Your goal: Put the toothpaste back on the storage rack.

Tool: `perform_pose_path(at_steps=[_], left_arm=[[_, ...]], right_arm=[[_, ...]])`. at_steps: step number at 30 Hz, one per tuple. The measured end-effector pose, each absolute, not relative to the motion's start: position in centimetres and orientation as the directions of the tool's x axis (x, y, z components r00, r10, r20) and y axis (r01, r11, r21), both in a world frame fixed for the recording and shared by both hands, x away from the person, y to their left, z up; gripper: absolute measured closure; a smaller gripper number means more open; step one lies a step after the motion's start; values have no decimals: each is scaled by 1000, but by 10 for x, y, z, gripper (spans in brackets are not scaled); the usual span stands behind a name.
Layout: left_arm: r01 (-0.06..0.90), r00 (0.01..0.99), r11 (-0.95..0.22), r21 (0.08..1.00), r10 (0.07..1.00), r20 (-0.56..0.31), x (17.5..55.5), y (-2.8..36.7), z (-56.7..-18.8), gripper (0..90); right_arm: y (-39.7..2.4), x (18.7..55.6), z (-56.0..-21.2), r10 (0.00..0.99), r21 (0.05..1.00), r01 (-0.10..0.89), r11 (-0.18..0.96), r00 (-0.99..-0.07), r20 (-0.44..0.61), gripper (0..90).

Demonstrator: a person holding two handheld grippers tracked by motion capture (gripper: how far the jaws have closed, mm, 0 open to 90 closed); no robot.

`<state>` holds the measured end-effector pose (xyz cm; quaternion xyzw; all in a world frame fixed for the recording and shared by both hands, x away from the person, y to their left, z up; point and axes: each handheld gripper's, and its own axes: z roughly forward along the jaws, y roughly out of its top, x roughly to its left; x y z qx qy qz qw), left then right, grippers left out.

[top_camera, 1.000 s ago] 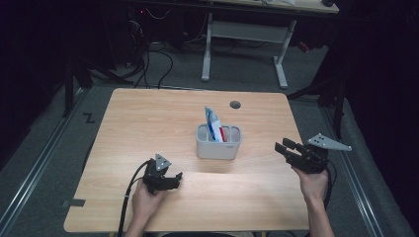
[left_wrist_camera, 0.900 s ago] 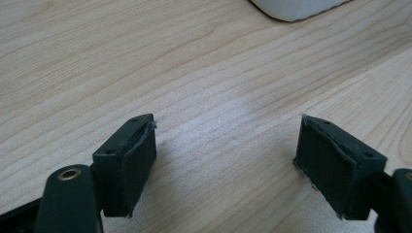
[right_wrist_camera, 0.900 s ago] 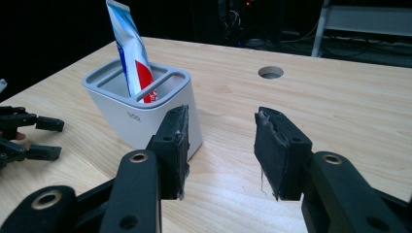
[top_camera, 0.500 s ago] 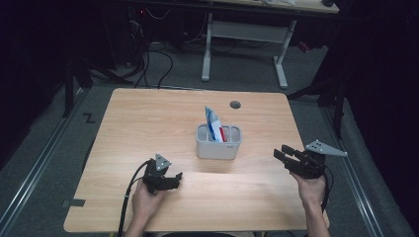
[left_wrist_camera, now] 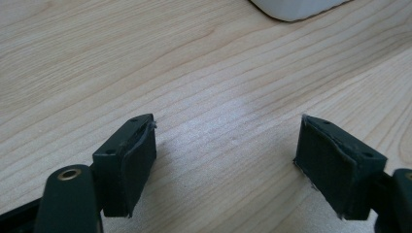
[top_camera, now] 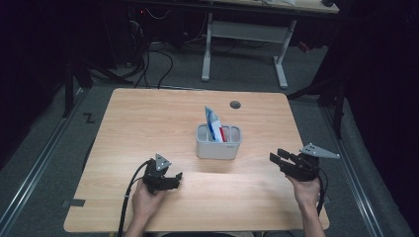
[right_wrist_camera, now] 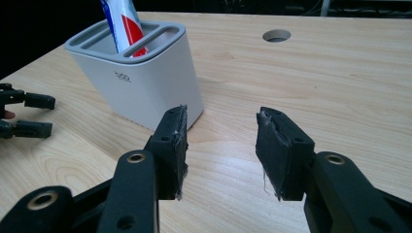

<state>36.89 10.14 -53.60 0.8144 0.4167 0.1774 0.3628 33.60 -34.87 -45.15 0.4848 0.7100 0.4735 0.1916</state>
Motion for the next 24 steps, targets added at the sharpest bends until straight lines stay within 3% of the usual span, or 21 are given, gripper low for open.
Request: perform_pose_path(at_steps=[24], left_arm=[[550, 590, -389, 739, 807, -13, 369, 101, -536, 229]], right_arm=[[-332, 348, -474, 872, 838, 532, 121, -461, 167, 550]])
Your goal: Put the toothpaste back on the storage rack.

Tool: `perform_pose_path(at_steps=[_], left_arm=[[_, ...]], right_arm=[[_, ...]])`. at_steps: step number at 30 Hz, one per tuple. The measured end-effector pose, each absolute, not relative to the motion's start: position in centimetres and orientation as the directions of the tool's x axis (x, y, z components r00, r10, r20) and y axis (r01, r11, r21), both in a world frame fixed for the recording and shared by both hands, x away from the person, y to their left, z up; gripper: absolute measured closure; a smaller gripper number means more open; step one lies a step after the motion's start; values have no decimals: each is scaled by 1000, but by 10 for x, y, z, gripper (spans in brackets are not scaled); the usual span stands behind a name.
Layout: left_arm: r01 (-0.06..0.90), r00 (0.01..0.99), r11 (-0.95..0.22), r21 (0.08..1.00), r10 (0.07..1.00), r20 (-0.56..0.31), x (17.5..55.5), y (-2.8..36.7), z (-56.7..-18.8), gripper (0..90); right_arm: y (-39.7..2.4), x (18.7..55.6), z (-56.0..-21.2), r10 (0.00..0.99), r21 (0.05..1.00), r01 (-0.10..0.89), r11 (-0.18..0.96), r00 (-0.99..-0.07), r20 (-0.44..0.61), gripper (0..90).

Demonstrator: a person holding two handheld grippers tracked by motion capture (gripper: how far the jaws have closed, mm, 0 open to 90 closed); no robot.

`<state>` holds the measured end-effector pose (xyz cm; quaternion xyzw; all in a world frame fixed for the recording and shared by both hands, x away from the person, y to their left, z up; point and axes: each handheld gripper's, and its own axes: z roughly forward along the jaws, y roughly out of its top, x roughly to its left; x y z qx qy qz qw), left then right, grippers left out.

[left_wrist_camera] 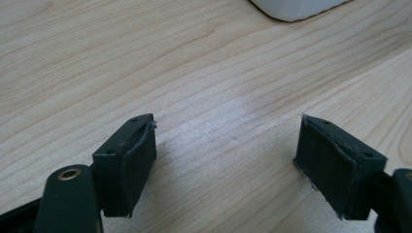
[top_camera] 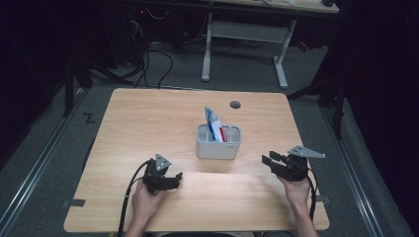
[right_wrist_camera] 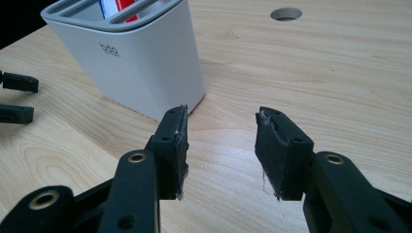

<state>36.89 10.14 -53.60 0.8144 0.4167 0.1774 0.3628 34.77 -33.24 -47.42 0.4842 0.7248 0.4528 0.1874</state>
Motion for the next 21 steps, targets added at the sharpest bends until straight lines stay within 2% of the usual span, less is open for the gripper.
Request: perform_pose_path(at_steps=[21], left_arm=[[550, 590, -390, 739, 807, -13, 369, 101, -536, 229]], right_arm=[[-320, 364, -492, 874, 802, 575, 158, -459, 157, 547]])
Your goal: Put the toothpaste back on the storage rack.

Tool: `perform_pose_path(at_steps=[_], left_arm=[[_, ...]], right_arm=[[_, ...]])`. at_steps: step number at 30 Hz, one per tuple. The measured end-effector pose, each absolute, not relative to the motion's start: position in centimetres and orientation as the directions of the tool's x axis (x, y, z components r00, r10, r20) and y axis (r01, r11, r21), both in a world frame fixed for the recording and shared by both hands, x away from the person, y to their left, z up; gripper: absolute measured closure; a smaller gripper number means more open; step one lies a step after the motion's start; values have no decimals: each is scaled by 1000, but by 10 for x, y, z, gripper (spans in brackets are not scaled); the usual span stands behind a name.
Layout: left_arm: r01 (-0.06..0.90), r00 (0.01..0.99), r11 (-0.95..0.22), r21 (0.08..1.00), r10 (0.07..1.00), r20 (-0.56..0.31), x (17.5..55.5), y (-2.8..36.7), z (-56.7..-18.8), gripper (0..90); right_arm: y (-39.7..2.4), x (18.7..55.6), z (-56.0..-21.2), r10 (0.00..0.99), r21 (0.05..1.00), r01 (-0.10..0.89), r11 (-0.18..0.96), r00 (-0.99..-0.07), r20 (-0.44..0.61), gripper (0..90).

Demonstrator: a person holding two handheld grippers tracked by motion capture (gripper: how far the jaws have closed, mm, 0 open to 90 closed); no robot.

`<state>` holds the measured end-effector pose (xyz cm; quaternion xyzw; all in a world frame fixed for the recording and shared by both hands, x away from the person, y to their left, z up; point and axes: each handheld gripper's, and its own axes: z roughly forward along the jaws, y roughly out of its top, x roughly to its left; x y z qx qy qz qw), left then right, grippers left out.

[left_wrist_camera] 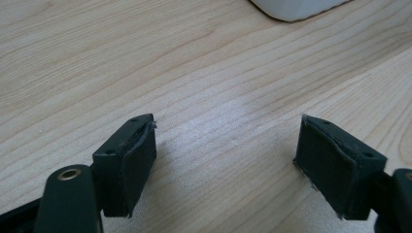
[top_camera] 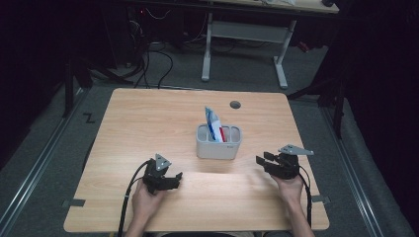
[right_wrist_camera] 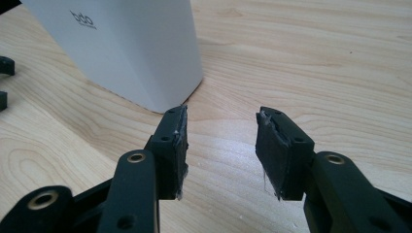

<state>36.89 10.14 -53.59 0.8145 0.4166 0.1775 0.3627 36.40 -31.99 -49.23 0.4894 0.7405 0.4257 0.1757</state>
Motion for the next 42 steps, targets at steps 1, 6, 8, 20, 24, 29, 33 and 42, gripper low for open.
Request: perform_pose_path(at_steps=[1, 6, 8, 20, 24, 29, 33, 42], left_arm=[[550, 590, -390, 739, 807, -13, 369, 101, -536, 229], [550, 590, -390, 739, 807, -13, 369, 101, -536, 229], [550, 590, -389, 739, 807, -13, 369, 101, -536, 229], [550, 590, -390, 739, 807, -13, 369, 101, -536, 229], [550, 590, -390, 739, 807, -13, 369, 101, -536, 229], [550, 590, -390, 739, 807, -13, 369, 101, -536, 229], [550, 590, -390, 739, 808, -13, 369, 101, -536, 229], [550, 590, -390, 739, 807, -13, 369, 101, -536, 229]], right_arm=[[-319, 365, -493, 875, 800, 578, 159, -459, 157, 547], [-316, 369, -497, 873, 794, 584, 169, -463, 155, 547], [-315, 369, -498, 875, 788, 590, 173, -460, 152, 547], [-312, 376, -507, 883, 773, 604, 194, -451, 131, 510], [-309, 377, -509, 881, 770, 607, 196, -453, 133, 508], [-307, 379, -512, 883, 766, 608, 207, -453, 120, 505], [-304, 380, -515, 887, 760, 612, 217, -449, 108, 503], [-298, 384, -522, 891, 750, 617, 239, -446, 84, 501]])
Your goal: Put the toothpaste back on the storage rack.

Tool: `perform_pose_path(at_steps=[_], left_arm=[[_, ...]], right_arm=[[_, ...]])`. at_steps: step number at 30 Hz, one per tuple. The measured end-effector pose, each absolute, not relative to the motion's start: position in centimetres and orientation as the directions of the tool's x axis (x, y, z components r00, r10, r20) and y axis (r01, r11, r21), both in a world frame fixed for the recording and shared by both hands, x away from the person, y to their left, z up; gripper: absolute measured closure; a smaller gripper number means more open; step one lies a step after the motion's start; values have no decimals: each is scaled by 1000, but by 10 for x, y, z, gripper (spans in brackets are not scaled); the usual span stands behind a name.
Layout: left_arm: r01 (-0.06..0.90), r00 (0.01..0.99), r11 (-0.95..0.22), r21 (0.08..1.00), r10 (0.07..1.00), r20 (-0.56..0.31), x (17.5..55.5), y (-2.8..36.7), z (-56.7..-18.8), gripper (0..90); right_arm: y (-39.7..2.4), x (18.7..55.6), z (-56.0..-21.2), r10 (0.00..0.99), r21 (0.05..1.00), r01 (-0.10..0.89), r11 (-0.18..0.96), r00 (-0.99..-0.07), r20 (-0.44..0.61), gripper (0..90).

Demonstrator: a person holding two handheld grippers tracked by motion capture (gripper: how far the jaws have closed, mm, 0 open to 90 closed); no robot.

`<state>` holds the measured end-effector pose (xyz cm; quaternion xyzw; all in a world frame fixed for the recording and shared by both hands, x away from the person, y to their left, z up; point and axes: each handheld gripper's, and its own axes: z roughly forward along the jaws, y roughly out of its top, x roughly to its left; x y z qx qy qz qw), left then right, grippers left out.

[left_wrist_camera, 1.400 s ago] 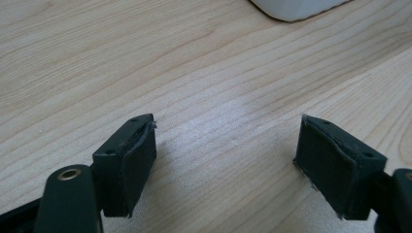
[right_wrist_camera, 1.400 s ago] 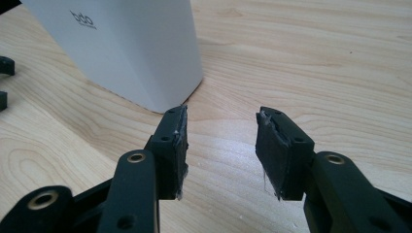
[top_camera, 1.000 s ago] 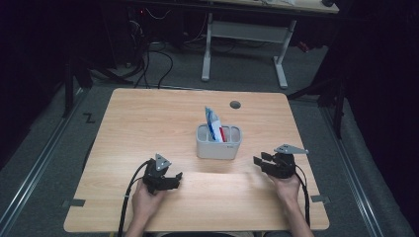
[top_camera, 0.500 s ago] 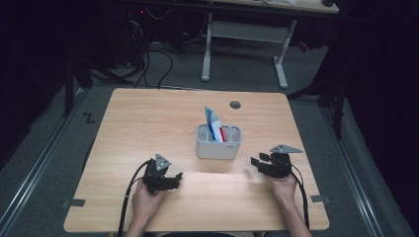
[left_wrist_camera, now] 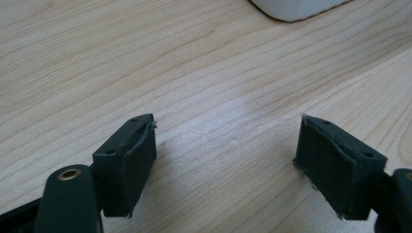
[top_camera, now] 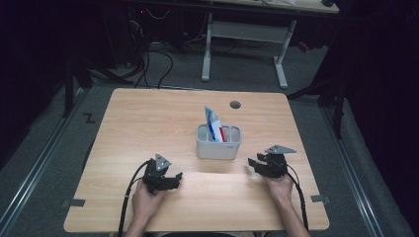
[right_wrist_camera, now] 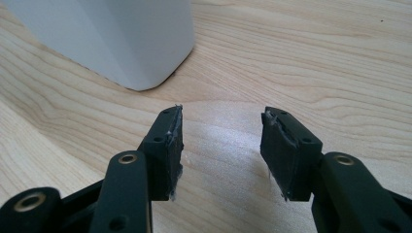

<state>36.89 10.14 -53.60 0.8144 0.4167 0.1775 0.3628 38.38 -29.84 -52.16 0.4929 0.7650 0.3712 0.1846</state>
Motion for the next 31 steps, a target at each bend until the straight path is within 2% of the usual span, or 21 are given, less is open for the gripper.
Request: perform_pose_path(at_steps=[16, 21, 31], left_arm=[[550, 590, -390, 739, 807, -13, 369, 101, -536, 229], [550, 589, -389, 738, 808, -13, 369, 101, -536, 229], [550, 590, -390, 738, 807, -13, 369, 102, -536, 225]], right_arm=[[-291, 387, -530, 895, 735, 619, 277, -444, 36, 453], [-285, 386, -531, 886, 729, 598, 332, -464, -23, 418], [-285, 386, -531, 882, 726, 600, 335, -471, -18, 379]])
